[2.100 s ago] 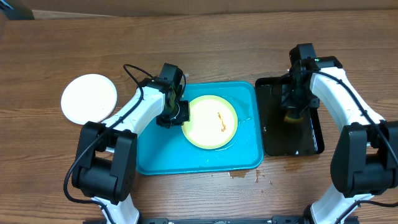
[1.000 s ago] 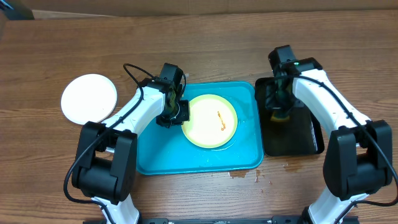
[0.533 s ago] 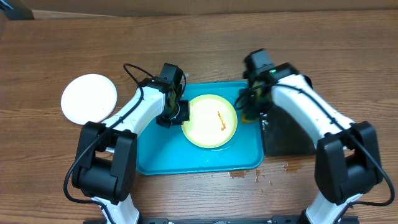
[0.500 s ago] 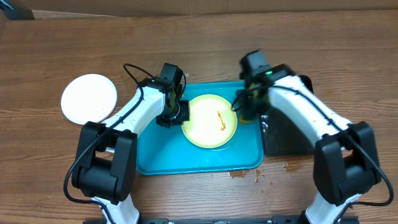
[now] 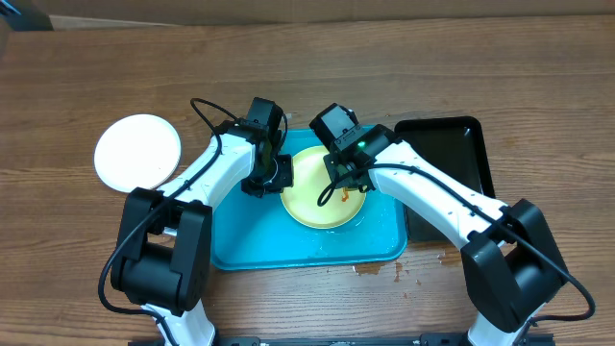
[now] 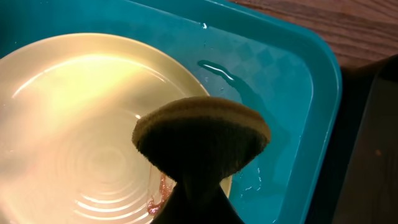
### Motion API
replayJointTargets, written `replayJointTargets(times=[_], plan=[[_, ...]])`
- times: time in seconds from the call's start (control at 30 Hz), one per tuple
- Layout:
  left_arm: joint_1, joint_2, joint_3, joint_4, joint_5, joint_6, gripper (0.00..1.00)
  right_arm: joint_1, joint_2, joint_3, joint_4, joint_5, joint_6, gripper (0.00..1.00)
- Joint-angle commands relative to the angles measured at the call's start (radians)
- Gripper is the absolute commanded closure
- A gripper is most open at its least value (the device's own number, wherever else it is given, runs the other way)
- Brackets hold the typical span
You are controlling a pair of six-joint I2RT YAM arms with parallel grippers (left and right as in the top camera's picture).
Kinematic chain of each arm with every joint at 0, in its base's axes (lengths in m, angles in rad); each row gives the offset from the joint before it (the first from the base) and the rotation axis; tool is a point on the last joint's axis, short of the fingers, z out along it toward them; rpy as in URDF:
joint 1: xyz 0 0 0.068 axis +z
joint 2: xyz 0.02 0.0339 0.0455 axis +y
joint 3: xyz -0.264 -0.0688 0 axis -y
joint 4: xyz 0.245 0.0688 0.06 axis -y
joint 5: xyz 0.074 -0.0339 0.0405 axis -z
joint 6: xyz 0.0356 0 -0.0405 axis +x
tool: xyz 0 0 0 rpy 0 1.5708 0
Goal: Clean dirty plates on tray and stack at the side
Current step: 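Scrub the yellow plate surface with the sponge in the right gripper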
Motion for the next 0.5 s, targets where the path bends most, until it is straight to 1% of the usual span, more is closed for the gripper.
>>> replayJointTargets(times=[0.0, 0.2, 0.47], plan=[[-0.008, 0.004, -0.003, 0.000, -0.010, 0.004, 0.96, 0.000, 0.001, 0.024, 0.008, 0.051, 0.023, 0.96], [-0.008, 0.004, -0.003, 0.000, -0.010, 0.003, 0.96, 0.000, 0.024, 0.014, 0.006, 0.032, 0.028, 0.96], [-0.008, 0.004, -0.003, 0.000, -0.010, 0.001, 0.96, -0.001, 0.116, 0.014, 0.021, 0.012, 0.028, 0.96]])
